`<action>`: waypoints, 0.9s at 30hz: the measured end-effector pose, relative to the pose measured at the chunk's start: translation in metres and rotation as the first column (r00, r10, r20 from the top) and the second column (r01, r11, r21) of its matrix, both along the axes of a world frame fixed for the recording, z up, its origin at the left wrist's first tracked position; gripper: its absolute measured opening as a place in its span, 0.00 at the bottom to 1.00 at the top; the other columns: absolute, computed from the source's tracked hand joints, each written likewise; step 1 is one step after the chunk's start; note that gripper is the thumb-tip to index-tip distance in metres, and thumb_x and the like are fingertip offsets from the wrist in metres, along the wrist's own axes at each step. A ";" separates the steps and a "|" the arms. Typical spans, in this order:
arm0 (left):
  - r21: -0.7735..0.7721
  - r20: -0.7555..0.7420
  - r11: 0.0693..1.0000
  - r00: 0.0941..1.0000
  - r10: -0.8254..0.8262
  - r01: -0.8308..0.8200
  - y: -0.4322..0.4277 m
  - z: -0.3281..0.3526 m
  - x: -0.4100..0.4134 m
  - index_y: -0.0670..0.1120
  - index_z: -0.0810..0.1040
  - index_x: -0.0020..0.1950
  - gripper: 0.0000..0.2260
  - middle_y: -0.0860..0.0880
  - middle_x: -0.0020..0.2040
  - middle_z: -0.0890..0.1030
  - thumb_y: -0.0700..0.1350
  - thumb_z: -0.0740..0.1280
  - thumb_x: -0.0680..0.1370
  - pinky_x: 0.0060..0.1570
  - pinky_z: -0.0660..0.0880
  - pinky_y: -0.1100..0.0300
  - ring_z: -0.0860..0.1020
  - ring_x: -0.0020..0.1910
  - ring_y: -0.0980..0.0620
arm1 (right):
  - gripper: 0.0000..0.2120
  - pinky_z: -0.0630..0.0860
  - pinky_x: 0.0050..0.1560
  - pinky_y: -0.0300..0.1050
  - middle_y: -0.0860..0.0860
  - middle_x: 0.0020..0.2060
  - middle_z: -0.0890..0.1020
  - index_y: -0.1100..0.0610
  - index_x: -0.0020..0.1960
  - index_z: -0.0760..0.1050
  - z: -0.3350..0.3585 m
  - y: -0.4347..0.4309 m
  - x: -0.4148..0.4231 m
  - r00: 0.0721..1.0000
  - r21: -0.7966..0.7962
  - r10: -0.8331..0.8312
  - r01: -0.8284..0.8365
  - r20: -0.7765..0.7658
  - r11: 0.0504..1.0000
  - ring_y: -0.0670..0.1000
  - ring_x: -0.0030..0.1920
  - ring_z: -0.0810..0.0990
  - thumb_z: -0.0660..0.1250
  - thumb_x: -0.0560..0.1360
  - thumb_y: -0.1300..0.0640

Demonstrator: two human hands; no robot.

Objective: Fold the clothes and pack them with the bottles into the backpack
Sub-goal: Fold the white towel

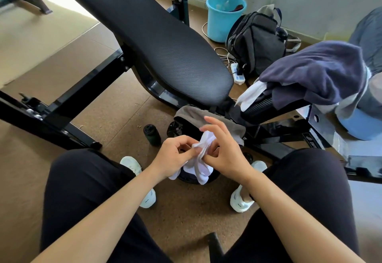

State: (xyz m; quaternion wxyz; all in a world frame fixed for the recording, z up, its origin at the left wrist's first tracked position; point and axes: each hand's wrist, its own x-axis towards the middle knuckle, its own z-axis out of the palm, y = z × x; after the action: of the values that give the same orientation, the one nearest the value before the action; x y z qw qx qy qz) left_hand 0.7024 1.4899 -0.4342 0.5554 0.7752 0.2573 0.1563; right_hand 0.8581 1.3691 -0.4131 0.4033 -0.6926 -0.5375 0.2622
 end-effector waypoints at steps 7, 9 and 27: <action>-0.095 0.067 0.993 0.996 -0.065 0.071 -0.004 0.001 -0.001 0.46 0.81 0.61 0.14 0.52 0.51 0.84 0.41 0.74 0.76 0.50 0.80 0.61 0.83 0.52 0.51 | 0.10 0.80 0.36 0.45 0.47 0.37 0.84 0.55 0.50 0.83 0.005 0.001 0.007 0.997 -0.117 -0.054 0.048 -0.046 0.992 0.48 0.36 0.83 0.69 0.71 0.65; -0.026 0.015 0.998 0.999 -0.050 0.050 -0.006 -0.007 -0.001 0.48 0.78 0.61 0.16 0.53 0.50 0.82 0.42 0.76 0.75 0.48 0.80 0.62 0.82 0.50 0.53 | 0.07 0.80 0.34 0.46 0.49 0.33 0.83 0.57 0.45 0.82 0.007 0.001 0.010 0.992 -0.118 -0.096 0.086 -0.077 0.989 0.49 0.33 0.83 0.69 0.72 0.66; 0.017 -0.519 0.989 0.845 0.132 -0.144 0.000 -0.089 -0.005 0.53 0.79 0.51 0.09 0.53 0.50 0.80 0.38 0.69 0.78 0.53 0.81 0.52 0.79 0.52 0.52 | 0.14 0.75 0.35 0.40 0.43 0.32 0.81 0.56 0.44 0.82 0.022 -0.013 0.031 0.910 0.064 -0.221 0.259 -0.352 0.964 0.46 0.32 0.78 0.66 0.74 0.73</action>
State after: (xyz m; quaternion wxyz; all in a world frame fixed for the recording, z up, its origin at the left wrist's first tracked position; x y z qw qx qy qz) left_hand 0.6975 1.4904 -0.5235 0.4615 0.7618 0.4541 -0.0218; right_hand 0.8891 1.3561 -0.3910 0.5568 -0.6744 -0.3835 0.2967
